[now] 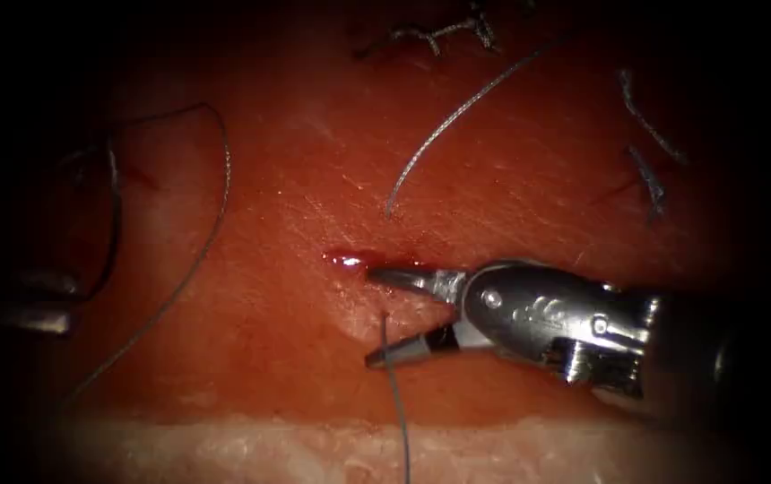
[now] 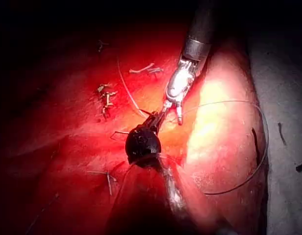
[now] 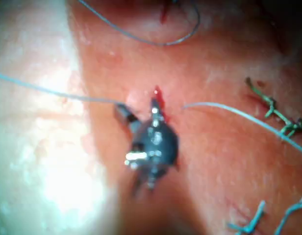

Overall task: Wound Closure
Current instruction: Use the right hand to pull the suture through the cut.

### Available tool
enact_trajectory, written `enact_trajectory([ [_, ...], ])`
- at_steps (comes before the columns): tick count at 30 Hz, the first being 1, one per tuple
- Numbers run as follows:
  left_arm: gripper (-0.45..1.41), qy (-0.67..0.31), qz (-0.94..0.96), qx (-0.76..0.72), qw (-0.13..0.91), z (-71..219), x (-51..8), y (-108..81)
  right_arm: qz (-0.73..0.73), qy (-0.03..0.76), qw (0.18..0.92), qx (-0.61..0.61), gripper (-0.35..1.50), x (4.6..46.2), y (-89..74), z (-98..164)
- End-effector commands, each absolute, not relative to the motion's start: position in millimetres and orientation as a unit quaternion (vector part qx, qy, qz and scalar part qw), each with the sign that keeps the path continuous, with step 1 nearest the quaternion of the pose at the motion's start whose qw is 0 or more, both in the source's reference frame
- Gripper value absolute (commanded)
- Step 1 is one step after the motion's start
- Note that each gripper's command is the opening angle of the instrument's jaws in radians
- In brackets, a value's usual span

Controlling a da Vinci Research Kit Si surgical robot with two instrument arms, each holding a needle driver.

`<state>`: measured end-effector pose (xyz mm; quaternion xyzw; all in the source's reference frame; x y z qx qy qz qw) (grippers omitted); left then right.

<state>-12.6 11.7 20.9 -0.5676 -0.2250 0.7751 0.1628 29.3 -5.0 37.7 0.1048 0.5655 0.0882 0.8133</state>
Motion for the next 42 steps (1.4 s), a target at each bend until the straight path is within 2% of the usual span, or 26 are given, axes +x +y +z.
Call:
enact_trajectory([
  [1,-0.45,-0.225,0.775,-0.568,0.162,21.5,-13.1,11.9,0.085,0.567,0.813,0.104,1.38,30.0,-5.1,38.3],
  [7,-0.45,-0.225,0.775,-0.568,0.162,21.5,-13.1,11.9,0.088,0.566,0.813,0.104,1.32,30.2,-5.5,38.0],
  [9,-0.45,-0.225,0.775,-0.568,0.162,21.5,-13.1,11.9,0.086,0.566,0.813,0.105,1.18,30.2,-5.6,38.0],
  [10,-0.45,-0.225,0.775,-0.568,0.162,21.5,-13.1,11.9,0.086,0.566,0.813,0.105,1.05,30.1,-5.7,38.0],
  [12,-0.45,-0.225,0.775,-0.568,0.162,21.5,-13.1,11.9,0.086,0.572,0.809,0.106,0.56,30.0,-5.8,38.1],
  [13,-0.45,-0.225,0.775,-0.568,0.162,21.5,-13.1,11.9,0.084,0.576,0.806,0.109,0.19,29.9,-5.9,38.1],
  [14,-0.45,-0.225,0.775,-0.568,0.162,21.5,-13.1,11.9,0.082,0.58,0.803,0.114,-0.28,29.8,-6.0,38.1],
  [15,-0.45,-0.224,0.775,-0.568,0.162,21.5,-13.1,11.9,0.074,0.583,0.8,0.123,-0.35,29.7,-6.1,38.1],
  [42,-0.45,-0.226,0.775,-0.568,0.162,21.4,-13.2,11.8,0.037,0.55,0.822,0.142,-0.35,29.3,-6.7,38.4],
])
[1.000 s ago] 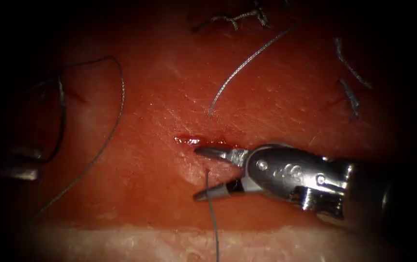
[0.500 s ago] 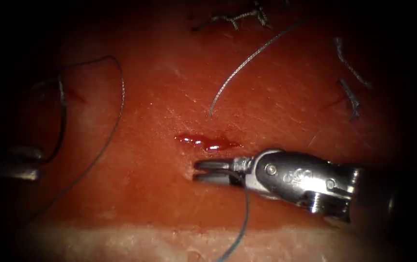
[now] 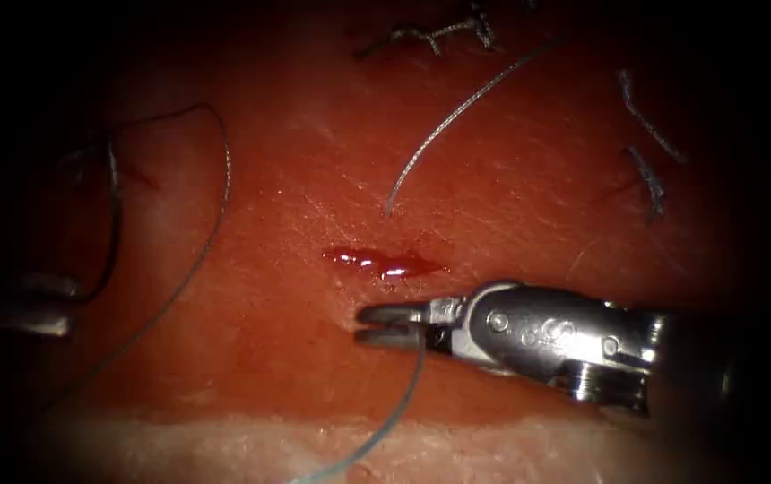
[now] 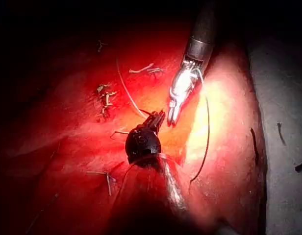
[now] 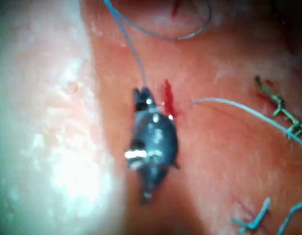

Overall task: Wound Closure
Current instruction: Use the right hand to pull the suture through the cut.

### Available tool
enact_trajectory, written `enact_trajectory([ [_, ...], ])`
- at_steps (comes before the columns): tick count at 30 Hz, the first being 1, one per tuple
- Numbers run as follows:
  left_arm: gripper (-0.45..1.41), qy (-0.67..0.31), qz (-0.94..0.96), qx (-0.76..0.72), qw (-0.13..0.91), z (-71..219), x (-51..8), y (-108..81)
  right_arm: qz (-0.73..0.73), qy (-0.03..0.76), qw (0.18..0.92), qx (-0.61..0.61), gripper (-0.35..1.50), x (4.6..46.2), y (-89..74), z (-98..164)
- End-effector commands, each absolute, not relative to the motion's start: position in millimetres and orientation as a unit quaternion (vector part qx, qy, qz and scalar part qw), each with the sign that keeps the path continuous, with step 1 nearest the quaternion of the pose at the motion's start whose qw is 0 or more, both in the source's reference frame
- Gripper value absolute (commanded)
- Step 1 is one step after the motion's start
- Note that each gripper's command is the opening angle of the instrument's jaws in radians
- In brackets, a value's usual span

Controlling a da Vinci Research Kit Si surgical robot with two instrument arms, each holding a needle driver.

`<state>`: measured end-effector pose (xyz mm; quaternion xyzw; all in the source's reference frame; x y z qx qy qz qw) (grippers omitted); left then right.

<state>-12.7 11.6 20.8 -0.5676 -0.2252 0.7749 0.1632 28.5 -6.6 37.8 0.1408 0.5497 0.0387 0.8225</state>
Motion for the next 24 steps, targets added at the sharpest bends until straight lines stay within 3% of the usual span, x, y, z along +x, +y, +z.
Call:
enact_trajectory([
  [1,-0.45,-0.226,0.775,-0.568,0.162,21.4,-13.1,11.8,0.037,0.549,0.823,0.142,-0.35,29.3,-6.8,38.4],
  [24,-0.45,-0.226,0.775,-0.568,0.162,21.3,-13.1,11.7,0.139,0.503,0.807,0.276,-0.35,29.3,-8.0,37.8],
])
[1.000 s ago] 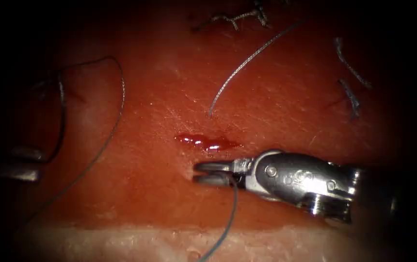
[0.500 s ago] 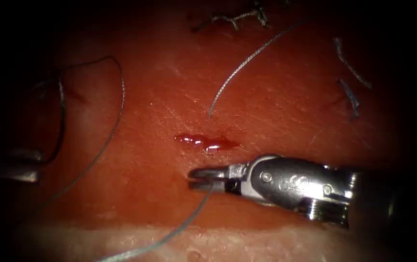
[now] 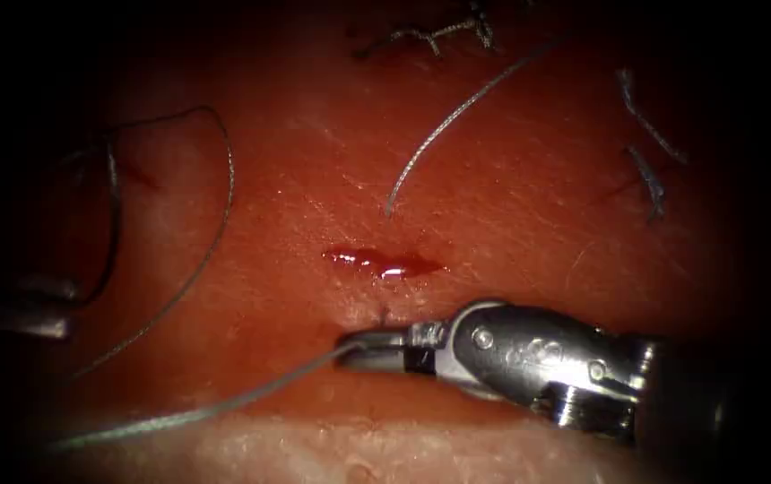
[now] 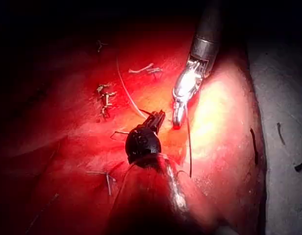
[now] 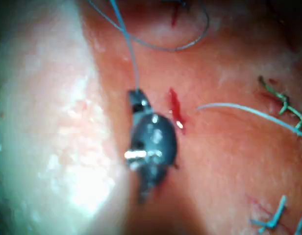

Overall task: Wound Closure
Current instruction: Use the right hand to pull the suture through the cut.

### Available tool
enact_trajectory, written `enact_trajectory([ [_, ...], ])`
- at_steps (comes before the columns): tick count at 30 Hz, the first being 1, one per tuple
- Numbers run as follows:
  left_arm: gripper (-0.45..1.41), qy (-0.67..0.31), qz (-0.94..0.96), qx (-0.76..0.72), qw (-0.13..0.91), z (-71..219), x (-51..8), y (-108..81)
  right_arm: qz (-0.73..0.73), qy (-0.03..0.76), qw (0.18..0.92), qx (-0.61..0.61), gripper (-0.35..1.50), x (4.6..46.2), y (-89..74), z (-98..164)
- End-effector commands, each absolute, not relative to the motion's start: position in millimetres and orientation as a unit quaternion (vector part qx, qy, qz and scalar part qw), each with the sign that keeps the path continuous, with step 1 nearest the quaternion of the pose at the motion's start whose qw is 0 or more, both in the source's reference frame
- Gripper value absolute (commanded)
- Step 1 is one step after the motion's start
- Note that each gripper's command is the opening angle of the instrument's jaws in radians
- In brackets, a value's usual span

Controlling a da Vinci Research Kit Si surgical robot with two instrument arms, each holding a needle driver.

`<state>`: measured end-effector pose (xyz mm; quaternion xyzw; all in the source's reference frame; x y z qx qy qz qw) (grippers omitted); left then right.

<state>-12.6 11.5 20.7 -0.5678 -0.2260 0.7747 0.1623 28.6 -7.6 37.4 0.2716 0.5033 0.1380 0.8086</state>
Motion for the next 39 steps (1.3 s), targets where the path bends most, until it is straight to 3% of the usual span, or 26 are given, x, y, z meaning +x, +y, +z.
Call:
enact_trajectory([
  [1,-0.45,-0.226,0.775,-0.568,0.162,21.3,-13.1,11.7,0.146,0.499,0.805,0.287,-0.35,29.3,-8.2,37.6],
  [18,-0.45,-0.226,0.774,-0.569,0.16,21.6,-13.2,11.6,0.25,0.442,0.706,0.494,-0.35,27.9,-12.7,33.9],
  [39,-0.45,-0.225,0.775,-0.569,0.16,21.8,-13.3,11.5,0.141,0.414,0.647,0.625,-0.35,30.2,-21.0,25.7],
])
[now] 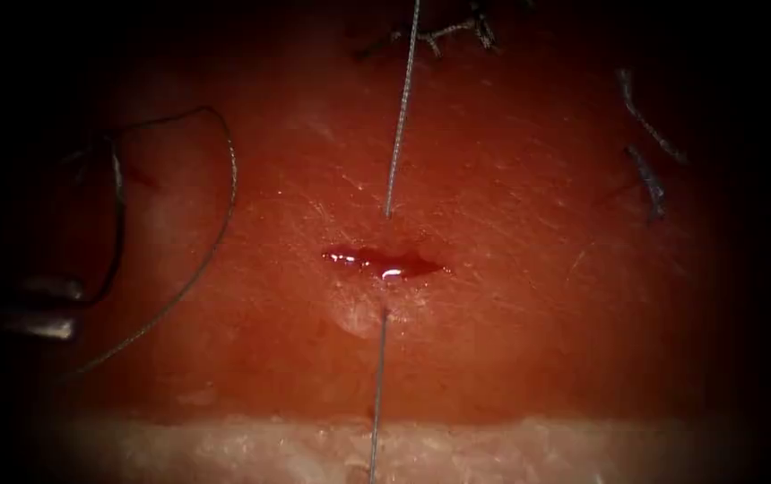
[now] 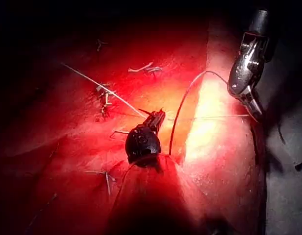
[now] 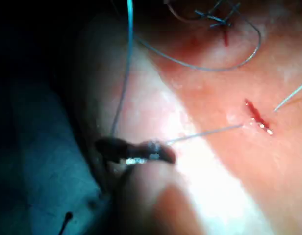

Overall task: Wound Closure
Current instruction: Use the right hand to pull the suture through the cut.

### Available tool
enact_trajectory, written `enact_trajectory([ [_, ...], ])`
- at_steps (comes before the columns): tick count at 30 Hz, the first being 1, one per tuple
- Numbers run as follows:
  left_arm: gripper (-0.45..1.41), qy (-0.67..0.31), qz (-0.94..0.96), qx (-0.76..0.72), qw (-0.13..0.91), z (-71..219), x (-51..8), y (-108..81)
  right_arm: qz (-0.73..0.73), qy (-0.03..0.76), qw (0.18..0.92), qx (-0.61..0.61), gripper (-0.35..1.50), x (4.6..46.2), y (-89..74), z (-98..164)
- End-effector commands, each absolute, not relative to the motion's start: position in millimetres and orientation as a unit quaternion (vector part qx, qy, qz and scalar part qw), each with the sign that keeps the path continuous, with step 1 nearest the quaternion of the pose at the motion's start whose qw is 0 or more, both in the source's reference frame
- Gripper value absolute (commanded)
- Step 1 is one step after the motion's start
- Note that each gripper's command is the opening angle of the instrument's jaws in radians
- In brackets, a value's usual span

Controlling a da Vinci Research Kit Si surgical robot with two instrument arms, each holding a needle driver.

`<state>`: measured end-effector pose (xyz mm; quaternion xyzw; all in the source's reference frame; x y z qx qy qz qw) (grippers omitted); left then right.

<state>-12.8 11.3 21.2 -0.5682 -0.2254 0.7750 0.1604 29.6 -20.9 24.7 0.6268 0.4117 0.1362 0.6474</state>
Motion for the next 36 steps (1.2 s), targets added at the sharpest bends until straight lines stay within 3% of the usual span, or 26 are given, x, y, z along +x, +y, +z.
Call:
enact_trajectory([
  [1,-0.45,-0.225,0.775,-0.569,0.16,21.9,-13.3,11.5,0.143,0.421,0.648,0.618,-0.11,30.1,-20.6,26.1],
  [3,-0.45,-0.226,0.775,-0.569,0.159,21.9,-13.3,11.5,0.147,0.447,0.652,0.595,0.85,29.9,-19.4,26.9],
  [4,-0.45,-0.226,0.775,-0.569,0.159,21.9,-13.4,11.5,0.143,0.476,0.657,0.567,1.18,29.7,-18.5,27.5],
  [7,-0.45,-0.225,0.775,-0.569,0.159,22.0,-13.4,11.4,0.156,0.519,0.689,0.481,1.43,28.7,-15.9,28.4],
  [10,-0.45,-0.225,0.775,-0.569,0.159,22.0,-13.4,11.4,0.119,0.533,0.751,0.37,1.47,26.3,-12.5,28.5],
  [18,-0.45,-0.226,0.775,-0.569,0.159,22.0,-13.3,11.4,0.137,0.542,0.791,0.25,1.43,23.6,-5.9,29.7],
  [21,-0.45,-0.226,0.775,-0.569,0.158,22.0,-13.3,11.4,0.126,0.551,0.799,0.206,1.33,23.3,-4.4,29.7],
  [29,-0.45,-0.226,0.775,-0.569,0.159,21.9,-13.3,11.4,0.076,0.567,0.809,0.136,1.2,25.5,-4.3,34.0],
  [36,-0.45,-0.226,0.775,-0.569,0.158,21.8,-13.2,11.4,0.044,0.571,0.812,0.111,1.2,29.1,-6.4,38.0],
])
